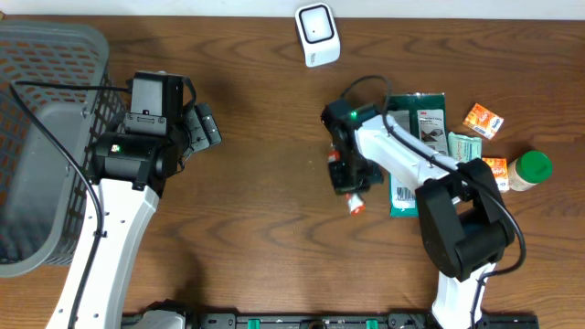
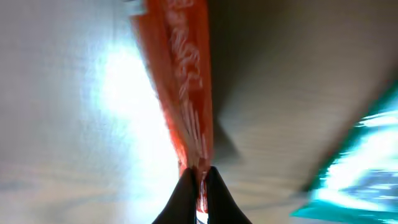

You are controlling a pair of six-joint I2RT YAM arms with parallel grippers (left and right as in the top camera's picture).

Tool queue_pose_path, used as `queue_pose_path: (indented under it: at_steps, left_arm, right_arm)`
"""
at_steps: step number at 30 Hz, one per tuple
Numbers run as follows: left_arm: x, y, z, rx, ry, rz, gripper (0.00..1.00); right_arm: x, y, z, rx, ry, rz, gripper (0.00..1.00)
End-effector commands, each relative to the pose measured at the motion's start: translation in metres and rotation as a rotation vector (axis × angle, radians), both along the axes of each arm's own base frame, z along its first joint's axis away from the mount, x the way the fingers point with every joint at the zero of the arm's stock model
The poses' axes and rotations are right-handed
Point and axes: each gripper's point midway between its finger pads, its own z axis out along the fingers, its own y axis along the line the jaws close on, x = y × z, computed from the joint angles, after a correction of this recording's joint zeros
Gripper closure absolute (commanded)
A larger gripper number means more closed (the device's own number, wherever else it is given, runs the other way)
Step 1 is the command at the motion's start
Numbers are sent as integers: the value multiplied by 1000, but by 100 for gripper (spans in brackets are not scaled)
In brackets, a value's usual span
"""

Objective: Scan the item barcode

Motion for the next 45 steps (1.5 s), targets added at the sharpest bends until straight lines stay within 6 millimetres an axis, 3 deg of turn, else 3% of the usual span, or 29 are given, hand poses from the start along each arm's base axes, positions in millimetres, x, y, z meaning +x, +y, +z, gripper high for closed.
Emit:
queue_pose_path:
  at_steps: [1,7,17,29,35,41,42,45]
  left_arm:
    - [2,3,6,16,-15,-1,7]
    - [2,3,6,16,-15,-1,7]
    - [2,3,6,16,-15,-1,7]
    - [2,3,6,16,-15,-1,7]
    - [2,3,6,16,-15,-1,7]
    - [2,3,6,16,-15,-1,7]
    - [2,3,6,16,-15,-1,7]
    - [2,3,6,16,-15,-1,7]
  right_arm:
    - [39,-12,59,-126,-283,54,99]
    - [49,-9,90,-255,-459,127,99]
    - [53,-3,82,-568,-607,210,99]
    - [51,15,12,-649,-551,284,99]
    - [38,29,-22,-539,-449,271,99]
    - [21,50,-42,-375,-345,239,97]
    - [20,50,-42,-373,-340,238,96]
    - [18,51,-43,-372,-331,241,67]
